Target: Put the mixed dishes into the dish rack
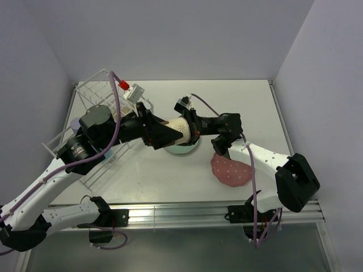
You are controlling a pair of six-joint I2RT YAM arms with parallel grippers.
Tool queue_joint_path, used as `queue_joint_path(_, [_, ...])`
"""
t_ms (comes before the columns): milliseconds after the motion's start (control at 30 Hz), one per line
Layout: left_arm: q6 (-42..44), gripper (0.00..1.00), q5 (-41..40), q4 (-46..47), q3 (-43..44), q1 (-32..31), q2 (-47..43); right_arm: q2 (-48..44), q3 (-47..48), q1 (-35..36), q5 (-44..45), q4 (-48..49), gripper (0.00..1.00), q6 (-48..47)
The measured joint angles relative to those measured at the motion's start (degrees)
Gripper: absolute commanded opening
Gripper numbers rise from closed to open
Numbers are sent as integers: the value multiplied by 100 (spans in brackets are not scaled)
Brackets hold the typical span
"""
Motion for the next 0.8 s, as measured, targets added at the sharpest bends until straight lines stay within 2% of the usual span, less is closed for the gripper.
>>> queue_joint_path(300, [-59, 89, -136, -192, 0, -7, -177, 0, -22, -254, -111, 199, 0, 0])
queue_joint_path(567, [-120, 80, -138, -243, 103, -7, -66, 0, -22, -258, -136, 223, 0, 0])
queue_joint_path(633, [-125, 70, -140, -240, 127, -4, -17, 0, -20, -258, -146, 238, 0, 0])
queue_joint_path(667, [-138, 48, -131, -243, 136, -4, 2, 0, -20, -267, -155, 238, 0, 0])
queue_joint_path(700, [-162, 34, -129, -254, 157, -2, 13, 11, -15, -286, -157, 225, 0, -24])
queue_joint_path(733, [-144, 1, -162, -278, 179, -4, 17, 17, -7, -306, -155, 201, 2, -33])
queue_joint_path(800, [-144, 0, -208, -332, 216, -2, 50, 22, 2, -308, -157, 151, 21, -37])
